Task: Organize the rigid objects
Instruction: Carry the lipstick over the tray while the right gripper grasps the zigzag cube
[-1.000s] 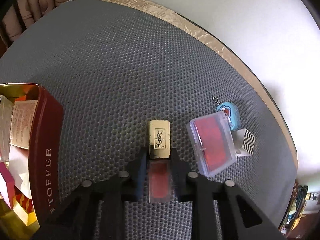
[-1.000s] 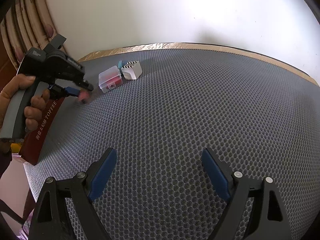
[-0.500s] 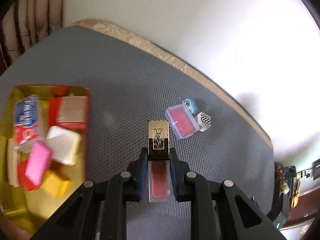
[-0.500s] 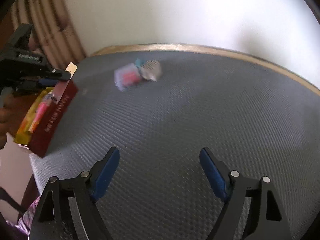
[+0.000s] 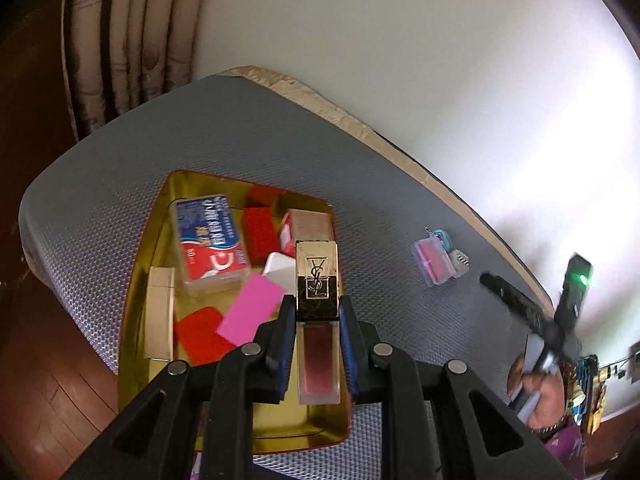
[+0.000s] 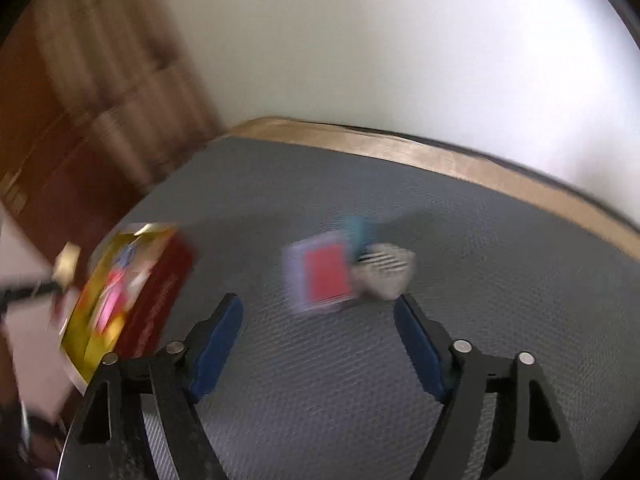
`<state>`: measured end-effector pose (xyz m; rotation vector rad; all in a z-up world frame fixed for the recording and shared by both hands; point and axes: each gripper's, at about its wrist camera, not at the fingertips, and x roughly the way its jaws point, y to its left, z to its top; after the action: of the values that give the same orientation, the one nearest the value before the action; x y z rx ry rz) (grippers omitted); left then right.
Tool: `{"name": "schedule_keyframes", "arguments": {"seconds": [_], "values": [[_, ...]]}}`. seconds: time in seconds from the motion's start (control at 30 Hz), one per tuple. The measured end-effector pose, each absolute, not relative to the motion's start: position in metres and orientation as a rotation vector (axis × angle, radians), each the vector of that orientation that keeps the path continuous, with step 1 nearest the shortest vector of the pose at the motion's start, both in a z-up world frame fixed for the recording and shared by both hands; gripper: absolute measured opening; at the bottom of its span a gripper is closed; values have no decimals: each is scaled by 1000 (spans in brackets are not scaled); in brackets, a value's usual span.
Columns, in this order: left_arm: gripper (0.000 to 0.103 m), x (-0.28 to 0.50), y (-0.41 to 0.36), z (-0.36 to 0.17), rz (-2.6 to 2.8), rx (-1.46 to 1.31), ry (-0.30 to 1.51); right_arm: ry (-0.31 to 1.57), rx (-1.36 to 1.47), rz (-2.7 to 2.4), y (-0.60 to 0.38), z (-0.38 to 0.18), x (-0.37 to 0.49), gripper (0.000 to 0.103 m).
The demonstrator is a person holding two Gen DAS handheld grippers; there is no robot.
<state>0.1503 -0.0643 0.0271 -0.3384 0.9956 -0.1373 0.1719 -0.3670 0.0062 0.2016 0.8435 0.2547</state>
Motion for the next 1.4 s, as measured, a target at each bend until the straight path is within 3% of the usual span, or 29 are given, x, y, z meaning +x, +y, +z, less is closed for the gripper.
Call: {"name": "schedule_keyframes", "arguments": {"seconds": [0.03, 0.07, 0.13, 0.77, 0.97, 1.07, 1.4], "values": [[20, 149, -60, 25, -137, -350, 996, 866, 240, 204, -376, 2, 179, 54], [20, 148, -57, 25, -136, -356, 997, 887, 282, 170, -384, -2, 186, 47], [20, 149, -52, 22, -141, -361, 1006, 923, 309, 109, -390, -9, 197, 45], [21, 153, -55, 8, -174, -326, 1035, 1038, 352, 58, -379, -43, 238, 44], [21, 152, -59, 1, -181, -311, 1059, 1055, 320, 44, -372, -49, 242, 33], [21, 150, -57, 2, -179, -306, 1059, 1027, 304, 30, -378, -44, 234, 28], [21, 142, -57, -3, -195, -254, 1089, 913, 382, 104, -408, -4, 159, 28]]}}
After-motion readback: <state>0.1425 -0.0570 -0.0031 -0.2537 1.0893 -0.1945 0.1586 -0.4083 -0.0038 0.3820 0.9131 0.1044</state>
